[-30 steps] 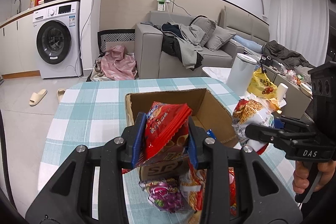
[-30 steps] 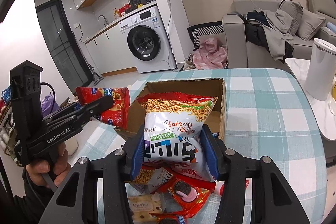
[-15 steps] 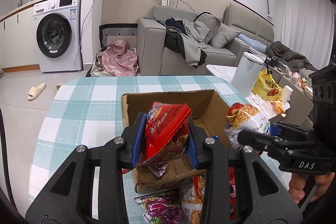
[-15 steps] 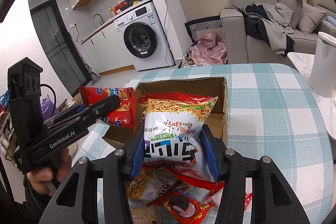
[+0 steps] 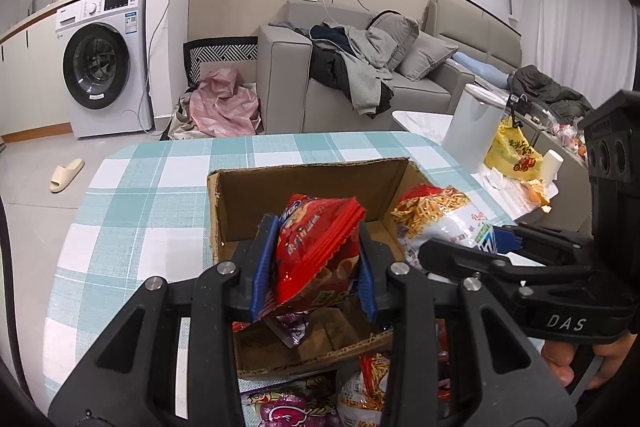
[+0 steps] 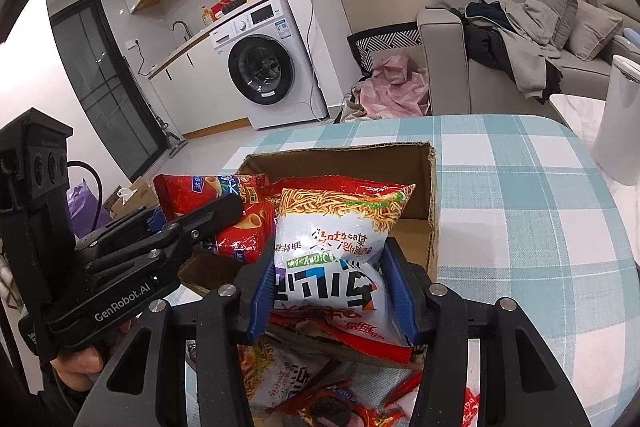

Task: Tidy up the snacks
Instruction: 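Lower both bags into the box and open both tools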

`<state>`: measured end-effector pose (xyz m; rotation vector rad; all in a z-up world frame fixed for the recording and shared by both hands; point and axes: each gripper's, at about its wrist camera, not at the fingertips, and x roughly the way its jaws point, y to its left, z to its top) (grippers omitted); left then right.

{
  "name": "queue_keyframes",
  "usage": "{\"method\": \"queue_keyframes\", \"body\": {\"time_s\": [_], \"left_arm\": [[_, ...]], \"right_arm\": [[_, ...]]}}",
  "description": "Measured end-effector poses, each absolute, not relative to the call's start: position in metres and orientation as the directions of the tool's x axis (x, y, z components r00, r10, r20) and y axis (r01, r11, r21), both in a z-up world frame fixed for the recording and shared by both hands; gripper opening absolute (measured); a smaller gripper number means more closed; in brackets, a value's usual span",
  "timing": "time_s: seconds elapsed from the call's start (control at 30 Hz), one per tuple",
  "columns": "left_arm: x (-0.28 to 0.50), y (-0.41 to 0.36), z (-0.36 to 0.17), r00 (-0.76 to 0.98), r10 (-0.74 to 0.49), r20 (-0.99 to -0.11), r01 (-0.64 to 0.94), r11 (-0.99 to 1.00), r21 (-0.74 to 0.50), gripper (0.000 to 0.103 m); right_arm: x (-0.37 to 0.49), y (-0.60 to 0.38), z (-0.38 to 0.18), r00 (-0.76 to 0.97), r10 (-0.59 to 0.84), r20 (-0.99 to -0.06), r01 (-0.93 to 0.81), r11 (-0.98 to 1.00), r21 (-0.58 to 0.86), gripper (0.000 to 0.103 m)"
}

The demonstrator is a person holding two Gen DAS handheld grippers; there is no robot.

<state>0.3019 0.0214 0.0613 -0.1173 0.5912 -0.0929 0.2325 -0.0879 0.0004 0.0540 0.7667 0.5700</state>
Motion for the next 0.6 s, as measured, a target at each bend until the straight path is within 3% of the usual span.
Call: {"method": "queue_keyframes", "body": {"time_s": [0.43,0.6], "left_arm": [[0.317,0.017,0.040,0.797,-0.112,-0.593,0.043,0.991,-0.129,0.033],[0.312,0.017,0.041,0.799,-0.122,-0.588,0.051,0.990,-0.135,0.034]], "right_arm": [[0.242,-0.084,-0.014,0.577,0.483,-0.659,-0.474,0.855,0.212,0.051],[0.233,-0.090,-0.006,0.603,0.501,-0.620,-0.484,0.848,0.215,0.062]]}}
